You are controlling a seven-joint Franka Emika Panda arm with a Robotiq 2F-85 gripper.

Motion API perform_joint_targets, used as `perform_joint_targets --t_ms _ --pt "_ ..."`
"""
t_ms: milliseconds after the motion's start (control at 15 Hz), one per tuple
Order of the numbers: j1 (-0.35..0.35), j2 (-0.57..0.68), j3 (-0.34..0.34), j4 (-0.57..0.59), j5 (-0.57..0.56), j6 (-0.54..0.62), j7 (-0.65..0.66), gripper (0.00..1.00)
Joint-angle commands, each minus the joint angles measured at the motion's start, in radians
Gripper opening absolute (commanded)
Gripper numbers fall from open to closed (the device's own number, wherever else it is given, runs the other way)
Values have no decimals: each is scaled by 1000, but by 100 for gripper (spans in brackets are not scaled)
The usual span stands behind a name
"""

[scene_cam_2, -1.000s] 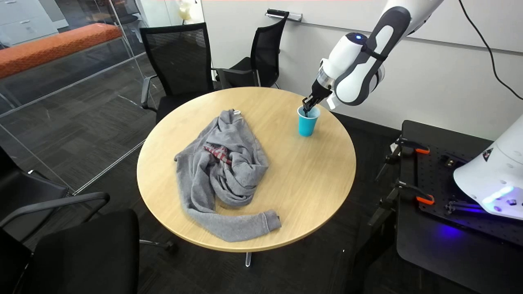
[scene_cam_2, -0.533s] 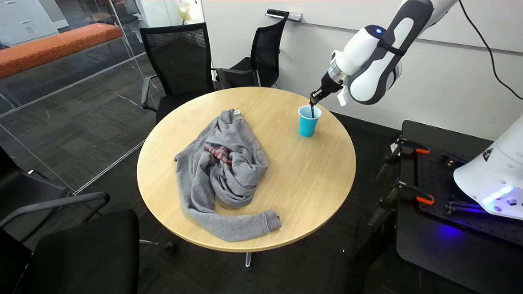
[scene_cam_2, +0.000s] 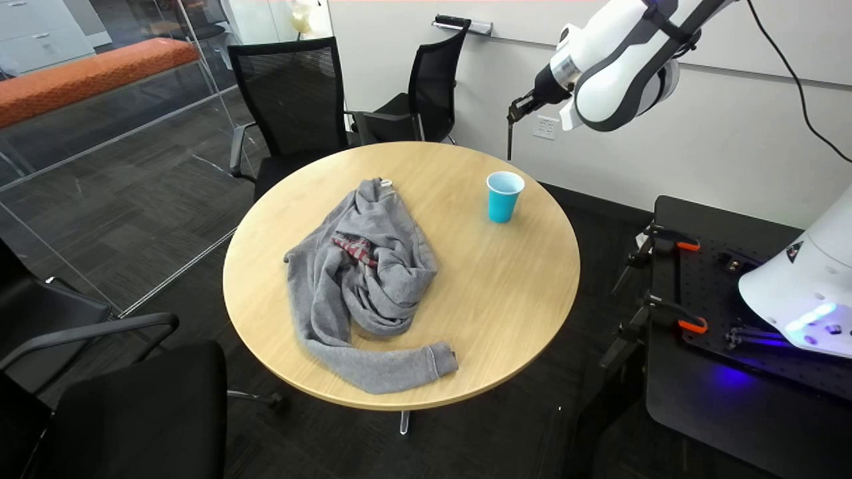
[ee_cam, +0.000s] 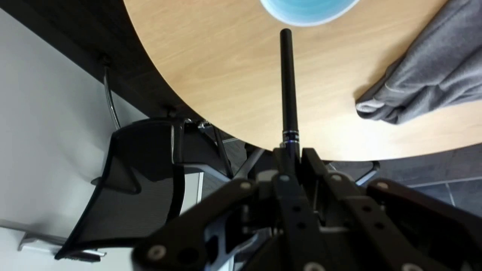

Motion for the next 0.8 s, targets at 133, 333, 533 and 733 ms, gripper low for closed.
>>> perform_joint_targets --t_ms 133,333,533,733 --pt "168 -129 -117 -26 57 -1 -114 3" --pt "181 -147 -86 -44 20 -2 -103 3" --pt "196 -154 -58 -46 -24 -62 -105 3" --pt "209 -161 -32 -37 -79 -139 -112 3"
